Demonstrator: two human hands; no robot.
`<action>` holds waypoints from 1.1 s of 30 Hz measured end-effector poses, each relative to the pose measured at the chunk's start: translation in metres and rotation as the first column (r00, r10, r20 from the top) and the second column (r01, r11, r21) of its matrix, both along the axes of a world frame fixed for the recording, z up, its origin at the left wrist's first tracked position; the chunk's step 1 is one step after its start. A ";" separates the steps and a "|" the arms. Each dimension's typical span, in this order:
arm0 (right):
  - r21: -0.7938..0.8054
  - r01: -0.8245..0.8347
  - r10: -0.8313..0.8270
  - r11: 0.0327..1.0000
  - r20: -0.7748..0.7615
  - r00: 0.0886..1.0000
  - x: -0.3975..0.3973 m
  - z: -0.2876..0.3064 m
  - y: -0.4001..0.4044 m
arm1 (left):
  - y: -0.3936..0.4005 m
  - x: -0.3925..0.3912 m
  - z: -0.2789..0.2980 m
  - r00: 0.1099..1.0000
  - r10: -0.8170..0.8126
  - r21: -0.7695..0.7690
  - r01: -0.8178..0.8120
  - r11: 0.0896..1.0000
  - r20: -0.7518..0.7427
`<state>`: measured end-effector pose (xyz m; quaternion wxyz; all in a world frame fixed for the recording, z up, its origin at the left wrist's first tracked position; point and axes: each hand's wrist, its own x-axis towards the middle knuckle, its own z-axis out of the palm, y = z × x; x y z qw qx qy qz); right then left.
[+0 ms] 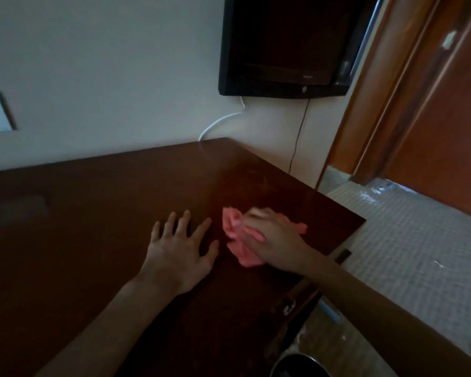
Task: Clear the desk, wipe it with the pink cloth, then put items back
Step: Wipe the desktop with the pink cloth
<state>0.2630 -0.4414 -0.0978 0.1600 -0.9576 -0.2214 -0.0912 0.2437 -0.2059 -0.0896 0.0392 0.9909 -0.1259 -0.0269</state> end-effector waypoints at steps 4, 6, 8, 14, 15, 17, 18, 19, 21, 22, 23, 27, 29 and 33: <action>0.066 0.074 -0.077 0.995 0.033 0.997 0.027 0.001 -0.037 | 0.004 0.014 0.020 0.999 -0.037 -0.020 0.038 0.999 0.033; 0.055 0.294 -0.296 0.954 0.043 0.954 0.074 0.006 -0.054 | 0.005 0.034 0.027 0.997 -0.020 -0.036 0.023 0.999 0.074; 0.022 0.473 -0.473 0.881 0.018 0.881 0.120 0.010 -0.069 | 0.005 0.061 0.027 0.998 0.033 -0.074 -0.028 0.997 0.062; 0.009 0.457 -0.457 0.889 0.044 0.888 0.162 0.004 -0.042 | 0.001 0.116 -0.003 0.997 0.078 -0.091 -0.080 0.993 -0.027; -0.022 0.390 -0.388 0.921 0.053 0.920 0.157 0.002 -0.038 | 0.000 0.118 -0.007 0.997 0.079 -0.075 -0.080 0.994 -0.016; -0.070 0.179 -0.177 0.981 0.041 0.983 0.131 -0.002 -0.028 | -0.002 0.117 -0.011 0.997 0.083 -0.060 -0.082 0.995 0.006; -0.050 0.082 -0.083 0.995 -0.011 0.996 0.122 -0.004 -0.028 | -0.002 0.118 -0.011 0.997 0.080 -0.059 -0.079 0.995 0.021; -0.033 0.023 -0.024 0.999 -0.045 0.999 0.120 -0.002 -0.032 | -0.001 0.120 -0.011 0.997 0.079 -0.053 -0.078 0.996 0.020; 0.023 0.063 -0.061 0.998 -0.073 0.996 0.143 0.006 -0.049 | 0.000 0.121 -0.011 0.998 0.064 -0.039 -0.063 0.997 0.014; 0.049 0.145 -0.141 0.988 -0.084 0.986 0.161 0.013 -0.056 | 0.000 0.120 -0.010 0.998 0.056 -0.033 -0.055 0.998 0.015; 0.043 0.254 -0.249 0.966 -0.085 0.965 0.180 0.018 -0.060 | 0.001 0.119 -0.011 0.998 0.059 -0.036 -0.058 0.998 0.021; 0.041 0.476 -0.476 0.878 -0.006 0.879 0.228 0.024 -0.027 | 0.003 0.120 -0.006 0.997 0.072 -0.064 -0.070 0.995 0.026; 0.047 0.408 -0.408 0.912 -0.008 0.913 0.223 0.024 0.003 | 0.001 0.118 -0.005 0.997 0.070 -0.072 -0.069 0.995 0.021; -0.007 0.151 -0.151 0.989 0.011 0.988 0.166 0.013 0.032 | 0.004 0.116 -0.005 0.998 0.057 -0.083 -0.056 0.995 0.017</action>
